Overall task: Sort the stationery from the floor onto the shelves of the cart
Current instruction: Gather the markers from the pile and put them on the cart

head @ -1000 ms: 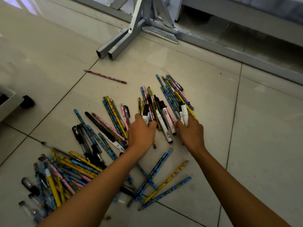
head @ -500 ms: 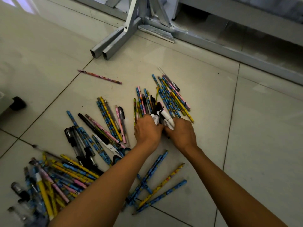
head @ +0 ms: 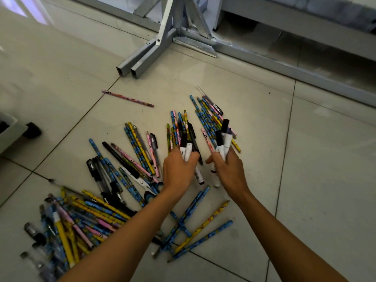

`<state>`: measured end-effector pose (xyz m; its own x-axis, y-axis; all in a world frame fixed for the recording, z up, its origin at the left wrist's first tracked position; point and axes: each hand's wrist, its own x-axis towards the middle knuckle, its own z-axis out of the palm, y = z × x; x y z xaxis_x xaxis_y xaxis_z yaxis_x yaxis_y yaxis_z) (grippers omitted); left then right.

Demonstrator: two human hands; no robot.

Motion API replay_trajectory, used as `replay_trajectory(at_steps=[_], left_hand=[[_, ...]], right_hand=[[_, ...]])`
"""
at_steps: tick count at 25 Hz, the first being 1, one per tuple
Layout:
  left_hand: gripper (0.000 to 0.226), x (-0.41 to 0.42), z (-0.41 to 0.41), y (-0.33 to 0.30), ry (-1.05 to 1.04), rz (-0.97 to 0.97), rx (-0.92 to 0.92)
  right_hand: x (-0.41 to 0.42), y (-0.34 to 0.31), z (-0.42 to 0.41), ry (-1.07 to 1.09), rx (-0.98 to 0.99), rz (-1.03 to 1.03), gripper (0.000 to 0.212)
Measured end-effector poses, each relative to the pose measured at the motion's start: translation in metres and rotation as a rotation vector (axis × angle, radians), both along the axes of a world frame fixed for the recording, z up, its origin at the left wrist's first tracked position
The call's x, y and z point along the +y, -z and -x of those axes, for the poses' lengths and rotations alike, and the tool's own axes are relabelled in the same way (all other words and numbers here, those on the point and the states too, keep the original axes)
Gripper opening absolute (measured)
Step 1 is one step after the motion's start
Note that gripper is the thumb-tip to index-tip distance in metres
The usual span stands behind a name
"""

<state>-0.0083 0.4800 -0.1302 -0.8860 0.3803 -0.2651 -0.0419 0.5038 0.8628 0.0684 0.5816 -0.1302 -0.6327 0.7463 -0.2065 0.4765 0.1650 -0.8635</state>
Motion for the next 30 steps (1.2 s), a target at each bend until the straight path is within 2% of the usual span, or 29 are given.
replay_trajectory(at_steps=[2,4,6,8,11,14,20,25,28,30], left_hand=[[0.010,-0.002,-0.005,-0.007,0.039,-0.179,-0.032],[0.029,-0.002,-0.012,-0.012,0.061,-0.352,0.004],[0.031,0.000,-0.019,-0.013,0.064,-0.432,0.115],[0.025,0.004,-0.026,-0.010,0.063,-0.431,0.208],[0.011,0.003,-0.030,0.004,0.073,-0.388,0.236],[0.008,-0.002,-0.033,0.016,0.111,-0.367,0.209],[0.007,-0.003,-0.032,0.011,0.136,-0.394,0.232],[0.018,-0.011,-0.026,0.008,0.139,-0.322,0.142],[0.034,-0.025,-0.013,-0.011,0.069,-0.334,0.150],[0.037,-0.041,0.001,-0.029,0.011,-0.364,0.099]], right_hand=[[-0.008,-0.005,-0.003,0.078,0.199,0.141,0.013],[-0.011,-0.007,-0.001,0.110,0.328,0.205,0.017],[-0.015,-0.007,0.001,0.113,0.397,0.199,0.023],[-0.020,-0.005,-0.002,0.093,0.400,0.094,0.026],[-0.026,0.002,-0.011,0.078,0.354,-0.040,0.013],[-0.027,0.009,-0.016,0.092,0.301,-0.051,0.009],[-0.029,0.013,-0.016,0.123,0.285,-0.019,0.015],[-0.035,0.008,-0.010,0.129,0.237,0.019,0.029],[-0.049,-0.024,0.013,0.071,0.302,0.063,0.013],[-0.062,-0.047,0.032,-0.036,0.318,0.074,0.015]])
